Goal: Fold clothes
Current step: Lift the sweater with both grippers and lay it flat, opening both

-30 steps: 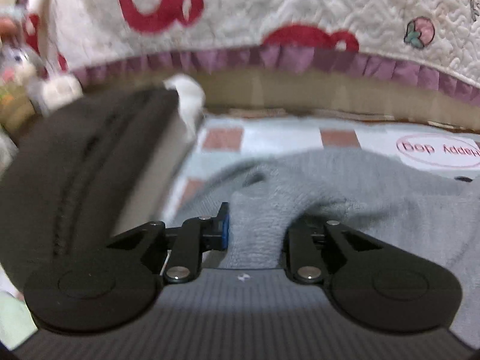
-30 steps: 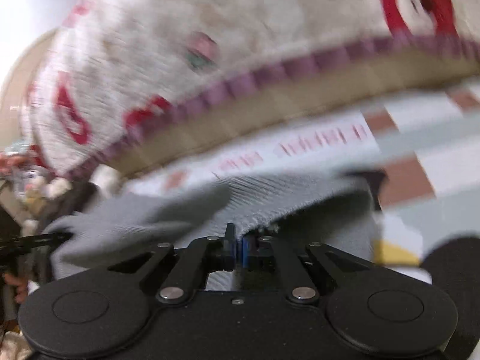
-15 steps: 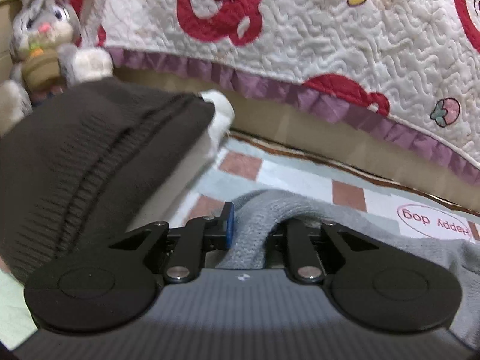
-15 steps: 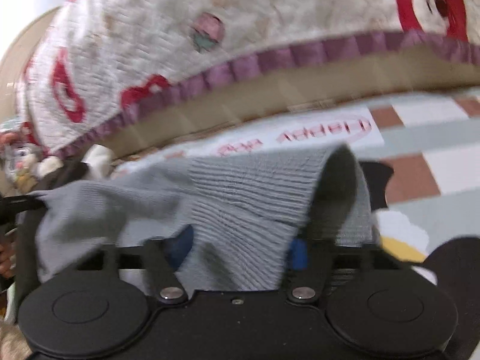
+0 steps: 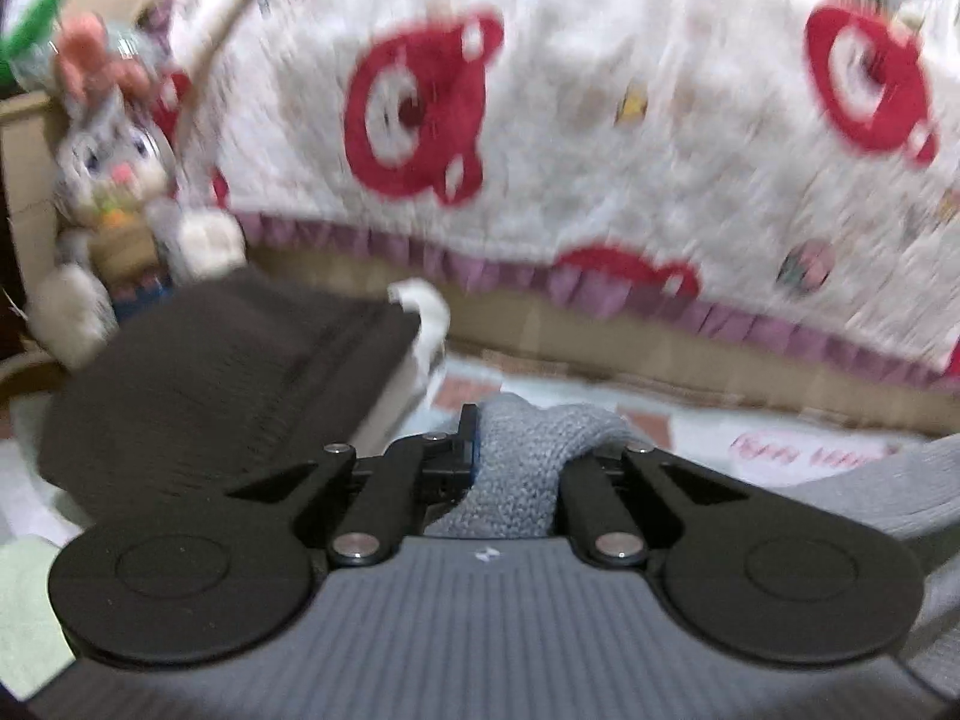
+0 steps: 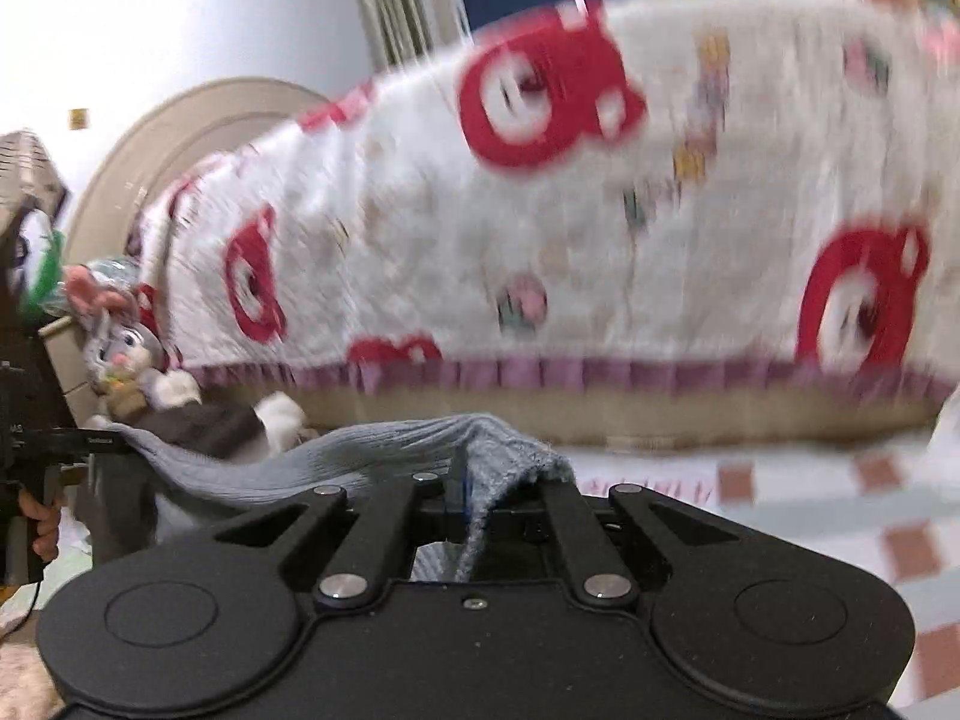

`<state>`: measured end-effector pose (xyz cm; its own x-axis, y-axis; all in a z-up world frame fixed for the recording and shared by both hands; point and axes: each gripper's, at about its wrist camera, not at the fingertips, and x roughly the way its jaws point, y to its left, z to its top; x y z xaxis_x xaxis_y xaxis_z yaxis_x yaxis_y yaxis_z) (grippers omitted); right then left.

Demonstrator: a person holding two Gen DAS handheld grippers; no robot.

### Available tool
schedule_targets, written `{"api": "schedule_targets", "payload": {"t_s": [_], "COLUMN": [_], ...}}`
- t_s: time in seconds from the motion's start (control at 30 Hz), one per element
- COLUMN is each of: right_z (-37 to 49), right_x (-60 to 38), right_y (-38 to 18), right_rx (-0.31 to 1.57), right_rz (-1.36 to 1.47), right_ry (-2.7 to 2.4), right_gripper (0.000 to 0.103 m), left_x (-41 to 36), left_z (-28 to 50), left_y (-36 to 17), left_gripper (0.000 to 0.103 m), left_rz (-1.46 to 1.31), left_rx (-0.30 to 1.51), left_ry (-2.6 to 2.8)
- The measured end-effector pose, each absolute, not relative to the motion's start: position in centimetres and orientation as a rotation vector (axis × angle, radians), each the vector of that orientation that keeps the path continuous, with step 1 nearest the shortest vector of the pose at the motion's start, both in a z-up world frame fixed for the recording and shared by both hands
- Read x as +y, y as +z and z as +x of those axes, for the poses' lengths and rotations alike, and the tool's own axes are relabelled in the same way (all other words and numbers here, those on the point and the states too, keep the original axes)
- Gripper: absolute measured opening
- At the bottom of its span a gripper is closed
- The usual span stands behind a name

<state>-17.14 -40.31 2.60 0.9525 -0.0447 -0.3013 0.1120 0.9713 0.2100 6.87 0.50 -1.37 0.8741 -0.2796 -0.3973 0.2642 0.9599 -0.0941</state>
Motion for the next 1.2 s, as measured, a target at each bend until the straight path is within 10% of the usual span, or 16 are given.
{"api": "schedule_targets", "payload": {"t_s": [0.6, 1.2], "right_z": [-35.0, -15.9], "right_x": [-35.1, -50.8], "right_y": [22.2, 10.1], "right_rx": [0.108, 0.597], "right_rz": [0.090, 0.250], "right_ry": [0.001, -0.126], "right_gripper": [0.005, 0.004], "left_x": [8.4, -10.2], "left_z": [-11.8, 11.9], "left_y": [19.0, 5.5], "left_gripper": [0.004, 0.004], "left_rz": [-0.124, 0.209], "left_rx": [-0.083, 0.336], "left_ry": [-0.315, -0.378]}}
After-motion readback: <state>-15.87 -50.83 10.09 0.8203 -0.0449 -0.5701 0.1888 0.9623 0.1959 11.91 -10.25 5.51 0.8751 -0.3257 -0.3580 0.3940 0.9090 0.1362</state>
